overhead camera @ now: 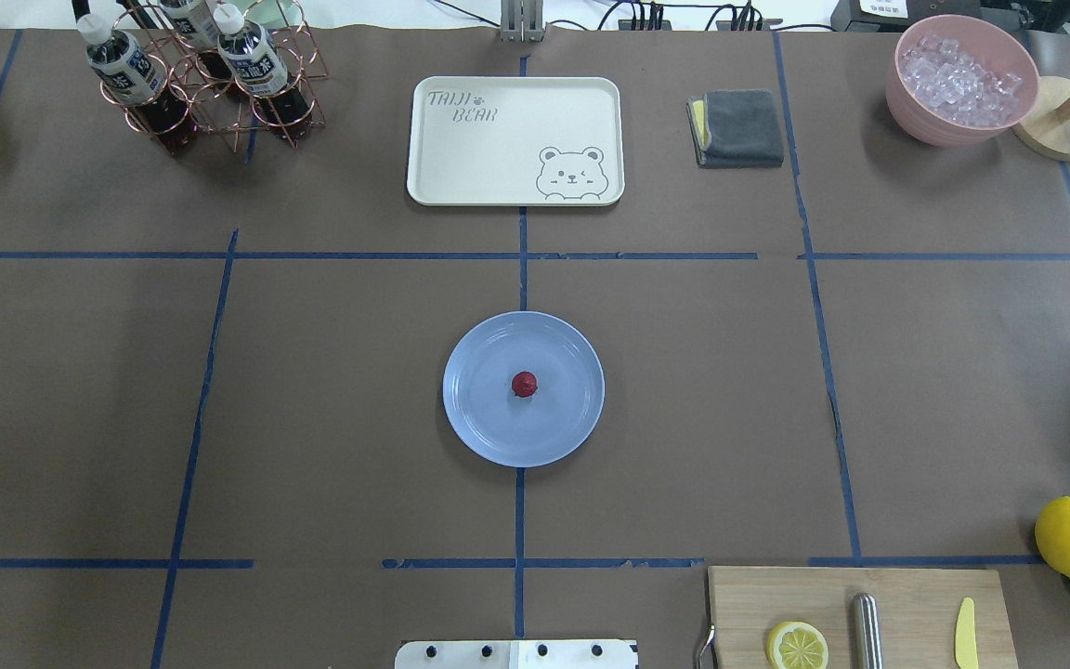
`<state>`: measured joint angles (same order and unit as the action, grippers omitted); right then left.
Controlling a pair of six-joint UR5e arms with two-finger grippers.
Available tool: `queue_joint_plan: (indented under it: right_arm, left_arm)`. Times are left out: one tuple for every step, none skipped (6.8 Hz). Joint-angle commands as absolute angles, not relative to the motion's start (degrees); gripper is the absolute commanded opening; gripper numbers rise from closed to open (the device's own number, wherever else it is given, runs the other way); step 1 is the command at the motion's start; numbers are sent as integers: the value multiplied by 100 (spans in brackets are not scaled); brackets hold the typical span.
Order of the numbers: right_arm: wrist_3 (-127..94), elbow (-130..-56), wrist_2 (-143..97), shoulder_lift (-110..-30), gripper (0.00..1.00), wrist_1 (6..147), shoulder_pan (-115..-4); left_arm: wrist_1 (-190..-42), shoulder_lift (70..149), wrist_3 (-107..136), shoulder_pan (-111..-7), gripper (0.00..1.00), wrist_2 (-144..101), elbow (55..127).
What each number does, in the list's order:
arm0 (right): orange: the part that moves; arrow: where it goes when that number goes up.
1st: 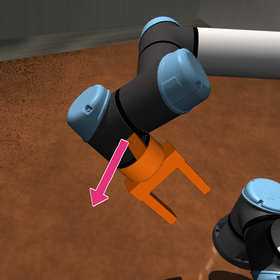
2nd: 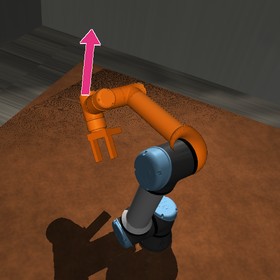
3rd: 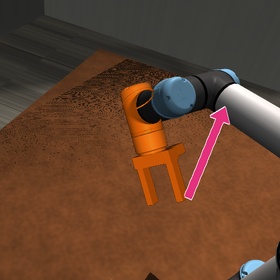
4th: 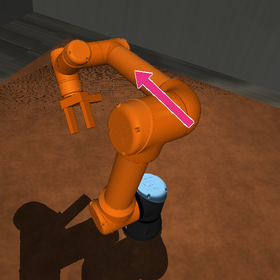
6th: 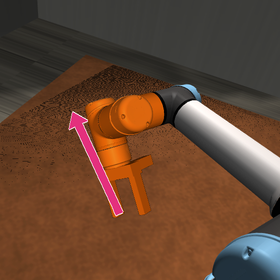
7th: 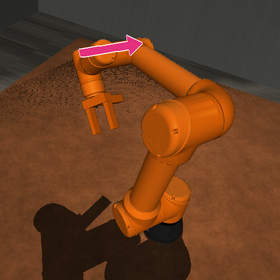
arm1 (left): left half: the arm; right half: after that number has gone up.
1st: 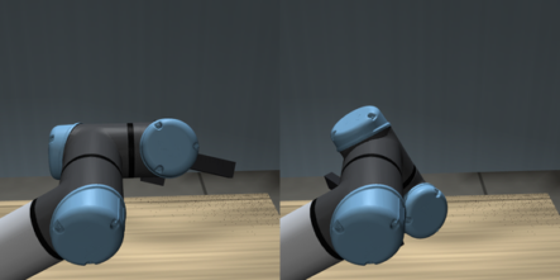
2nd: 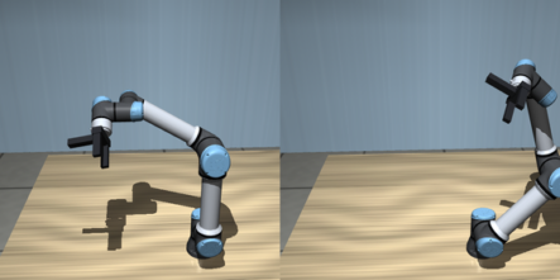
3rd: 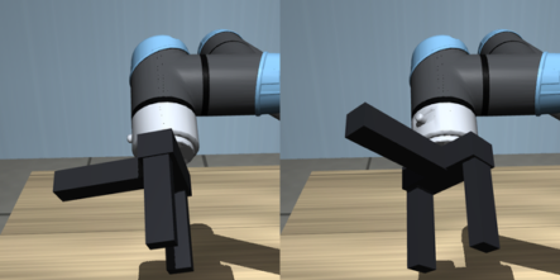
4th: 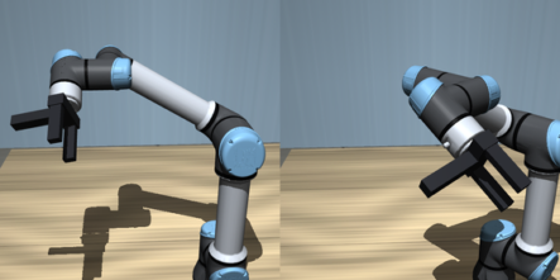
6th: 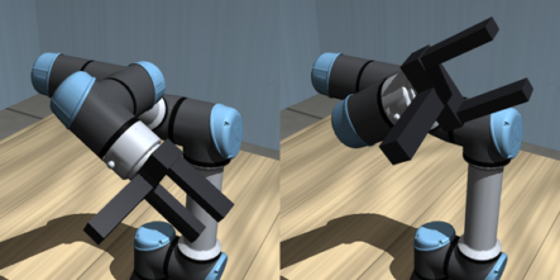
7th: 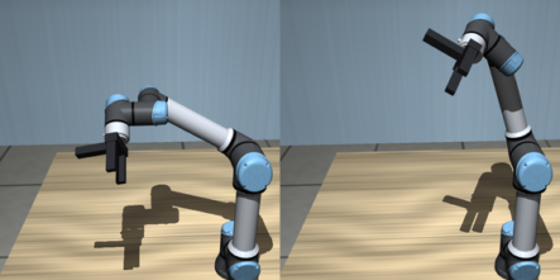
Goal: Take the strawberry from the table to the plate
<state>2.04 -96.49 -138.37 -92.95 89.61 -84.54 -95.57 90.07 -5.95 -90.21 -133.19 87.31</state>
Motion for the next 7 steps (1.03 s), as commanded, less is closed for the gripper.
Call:
queue_joint_plan:
  right_arm:
    - [246,-9607,-14236,-9325,100,8921,-8893]
    - [298,-9511,-14177,-9343,100,8947,-8990]
    - [464,-9310,-14177,-9378,100,8930,-9322]
    - [1040,-9020,-14168,-9378,100,8930,-9482]
    - [1176,-8931,-14159,-9369,100,8912,-9579]
    - [1099,-8982,-14168,-9352,100,8912,-9589]
    - [1090,-8991,-14159,-9395,100,8912,-9589]
  left_arm:
    - [-9510,8982,-528,-9026,100,-13351,8780]
    - [-9484,9043,-510,-9026,100,-13351,8789]
    - [-9353,9096,-388,-9026,100,-13342,8824]
    - [-9325,9071,-117,-9026,100,-13342,9050]
    - [-9325,9044,-106,-9026,100,-13342,9053]
    - [-9325,9044,-105,-9026,100,-13333,9035]
    - [-9325,9044,-105,-9026,100,-13333,9044]
